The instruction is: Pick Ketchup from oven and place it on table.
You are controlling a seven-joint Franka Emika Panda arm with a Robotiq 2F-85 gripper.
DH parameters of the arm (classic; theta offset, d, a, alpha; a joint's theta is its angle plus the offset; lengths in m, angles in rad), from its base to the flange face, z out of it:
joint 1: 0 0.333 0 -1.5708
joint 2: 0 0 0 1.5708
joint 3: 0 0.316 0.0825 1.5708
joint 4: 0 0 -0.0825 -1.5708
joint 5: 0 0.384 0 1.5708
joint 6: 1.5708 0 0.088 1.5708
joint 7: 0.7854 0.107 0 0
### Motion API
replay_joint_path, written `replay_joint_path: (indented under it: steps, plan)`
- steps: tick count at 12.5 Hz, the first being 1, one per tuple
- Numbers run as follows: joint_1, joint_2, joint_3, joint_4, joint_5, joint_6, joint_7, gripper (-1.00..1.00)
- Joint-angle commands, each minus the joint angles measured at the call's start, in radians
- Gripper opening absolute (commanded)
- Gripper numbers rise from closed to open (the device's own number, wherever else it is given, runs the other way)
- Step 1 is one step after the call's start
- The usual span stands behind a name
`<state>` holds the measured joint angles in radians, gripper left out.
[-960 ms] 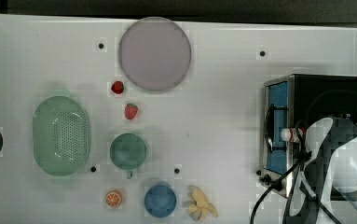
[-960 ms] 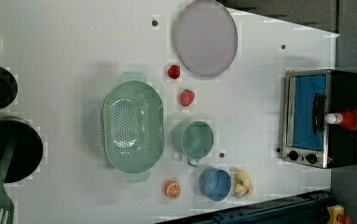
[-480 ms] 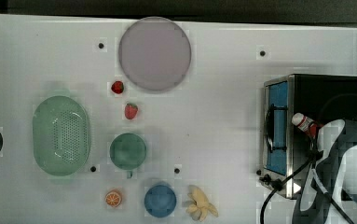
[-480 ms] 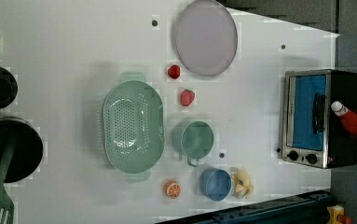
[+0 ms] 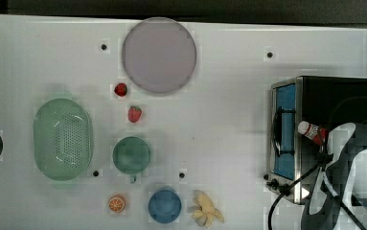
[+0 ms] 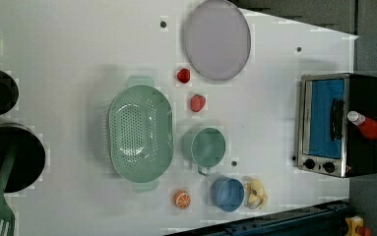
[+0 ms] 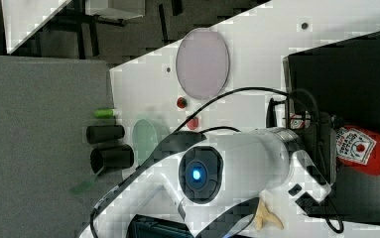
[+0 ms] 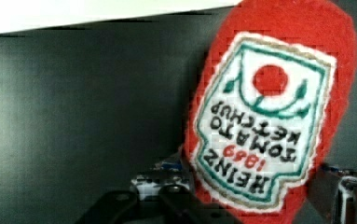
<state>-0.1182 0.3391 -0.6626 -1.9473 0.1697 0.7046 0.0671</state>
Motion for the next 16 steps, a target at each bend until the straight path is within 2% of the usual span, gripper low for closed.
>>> replay_joint_path:
  steps: [1, 4, 8, 11, 16]
  plan:
    - [0.016, -0.021, 0.013, 0.054, 0.0, -0.004, -0.028, 0.29]
    - [0.058, -0.098, 0.024, 0.183, -0.062, -0.108, -0.137, 0.29]
    - [0.143, -0.207, 0.092, 0.343, -0.082, -0.429, -0.155, 0.29]
    - [0.192, -0.28, 0.198, 0.358, -0.083, -0.558, -0.154, 0.29]
    - [0.231, -0.303, 0.424, 0.333, -0.096, -0.565, -0.141, 0.29]
